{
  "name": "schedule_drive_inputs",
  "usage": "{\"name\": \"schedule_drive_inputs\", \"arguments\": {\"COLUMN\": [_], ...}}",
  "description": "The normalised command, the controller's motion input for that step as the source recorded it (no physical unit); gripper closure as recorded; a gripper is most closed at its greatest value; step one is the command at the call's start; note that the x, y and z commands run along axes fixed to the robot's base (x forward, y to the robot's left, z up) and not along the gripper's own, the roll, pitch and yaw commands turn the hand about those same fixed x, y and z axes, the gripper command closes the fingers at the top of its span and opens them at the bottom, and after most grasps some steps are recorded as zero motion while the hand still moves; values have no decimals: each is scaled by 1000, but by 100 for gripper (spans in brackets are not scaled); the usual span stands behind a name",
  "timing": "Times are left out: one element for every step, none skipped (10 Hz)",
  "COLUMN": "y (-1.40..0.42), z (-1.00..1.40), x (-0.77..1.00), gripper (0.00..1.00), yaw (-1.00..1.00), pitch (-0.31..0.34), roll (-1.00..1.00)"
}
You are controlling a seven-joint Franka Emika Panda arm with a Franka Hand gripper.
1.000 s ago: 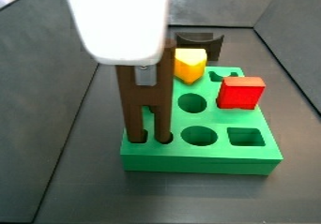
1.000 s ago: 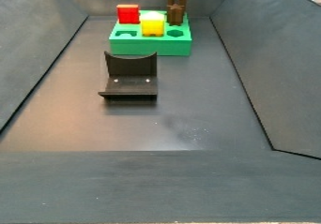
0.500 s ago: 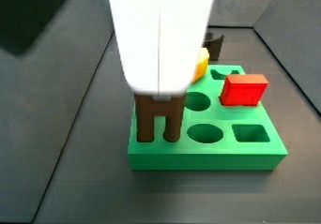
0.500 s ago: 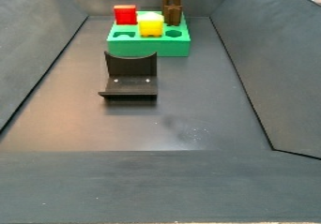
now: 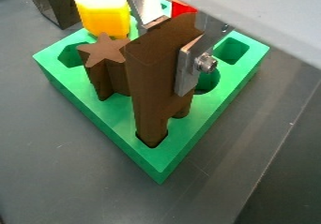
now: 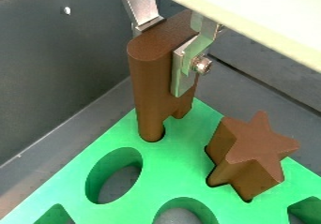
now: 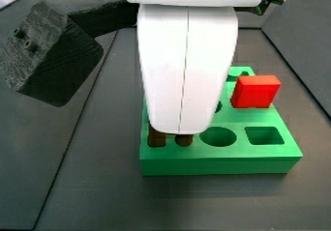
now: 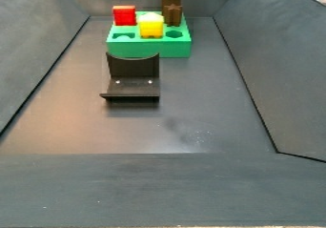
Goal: Pick up the square-circle object. Move up. Rotate the square-circle object. Place the square-circle object on the fixture. Regrasp the square-circle object. Move to above the board. Insert the square-circle object.
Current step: Insert the square-circle object.
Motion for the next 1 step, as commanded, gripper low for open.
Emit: {"name": "schedule_drive_inputs", "arguments": {"y": [0], "z": [0], "x": [0], "gripper": [100], "yaw": [0], "pitch": [0], "roll": [0]}}
